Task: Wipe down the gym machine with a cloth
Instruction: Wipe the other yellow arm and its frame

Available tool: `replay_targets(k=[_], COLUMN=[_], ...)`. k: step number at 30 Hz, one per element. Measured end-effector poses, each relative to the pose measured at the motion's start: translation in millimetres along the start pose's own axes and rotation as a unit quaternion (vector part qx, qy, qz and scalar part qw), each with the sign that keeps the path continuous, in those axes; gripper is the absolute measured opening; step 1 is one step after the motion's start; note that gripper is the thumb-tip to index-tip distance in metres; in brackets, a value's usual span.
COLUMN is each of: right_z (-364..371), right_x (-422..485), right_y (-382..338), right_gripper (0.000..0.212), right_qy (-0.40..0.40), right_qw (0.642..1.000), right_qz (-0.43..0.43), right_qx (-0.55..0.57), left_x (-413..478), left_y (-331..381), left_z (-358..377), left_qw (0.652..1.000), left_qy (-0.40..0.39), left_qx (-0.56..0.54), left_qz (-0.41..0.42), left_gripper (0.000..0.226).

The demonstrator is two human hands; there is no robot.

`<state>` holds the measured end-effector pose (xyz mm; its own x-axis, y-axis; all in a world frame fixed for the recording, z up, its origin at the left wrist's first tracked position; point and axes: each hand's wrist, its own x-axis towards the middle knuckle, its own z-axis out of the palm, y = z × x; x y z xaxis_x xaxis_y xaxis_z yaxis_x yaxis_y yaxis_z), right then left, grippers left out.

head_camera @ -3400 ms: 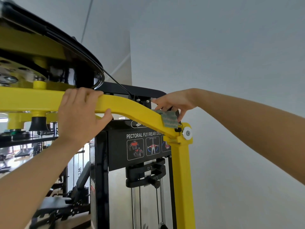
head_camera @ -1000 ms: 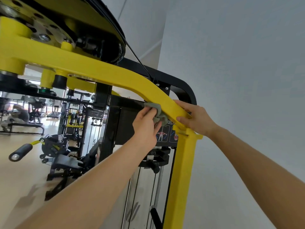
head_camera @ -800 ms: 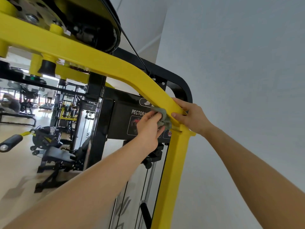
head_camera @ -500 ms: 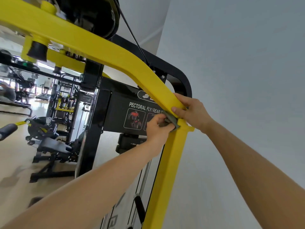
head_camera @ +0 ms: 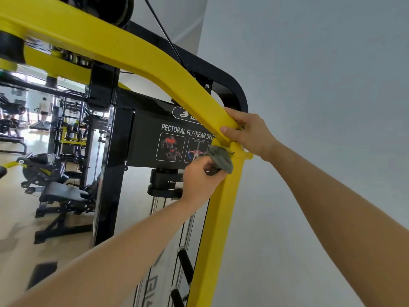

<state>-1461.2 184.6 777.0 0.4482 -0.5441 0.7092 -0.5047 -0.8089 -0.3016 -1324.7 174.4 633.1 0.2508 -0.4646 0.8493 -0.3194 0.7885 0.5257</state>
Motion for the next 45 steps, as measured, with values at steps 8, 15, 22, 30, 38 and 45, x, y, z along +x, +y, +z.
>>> replay_targets(k=[8,15,22,30,38,45], right_z=[0.2,1.5,1.8,4.2,6.5,16.8], right_x=[-1.4,-1.0,0.1,4.6,2.8,2.7], right_y=[-2.0,-1.1,-0.5,9.2,9.7,20.9], right_gripper=[0.053,0.053,0.055,0.054,0.055,0.059], right_qy=[-0.002,0.004,0.014,0.012,0.011,0.040], right_qw=[1.000,1.000,1.000,1.000,1.000,0.997], right_qz=[0.008,0.014,0.016,0.004,-0.007,-0.024], right_qx=[0.005,0.012,0.011,0.014,0.001,-0.061], left_x=[-27.1,-10.3,-11.0,-28.8,-73.6,-71.3], left_y=[-16.2,6.2,20.6,-0.9,-14.0,0.1], left_z=[0.0,2.3,22.2,26.2,11.7,-26.2], left_qw=[0.998,0.995,0.994,0.992,0.997,0.960], left_qy=[-0.024,-0.039,0.043,0.083,0.019,-0.195], left_qx=[0.063,0.093,0.094,0.094,0.062,0.030], left_qz=[0.005,0.013,0.040,0.004,-0.046,-0.198], left_gripper=[0.035,0.054,0.065,0.051,0.038,0.022])
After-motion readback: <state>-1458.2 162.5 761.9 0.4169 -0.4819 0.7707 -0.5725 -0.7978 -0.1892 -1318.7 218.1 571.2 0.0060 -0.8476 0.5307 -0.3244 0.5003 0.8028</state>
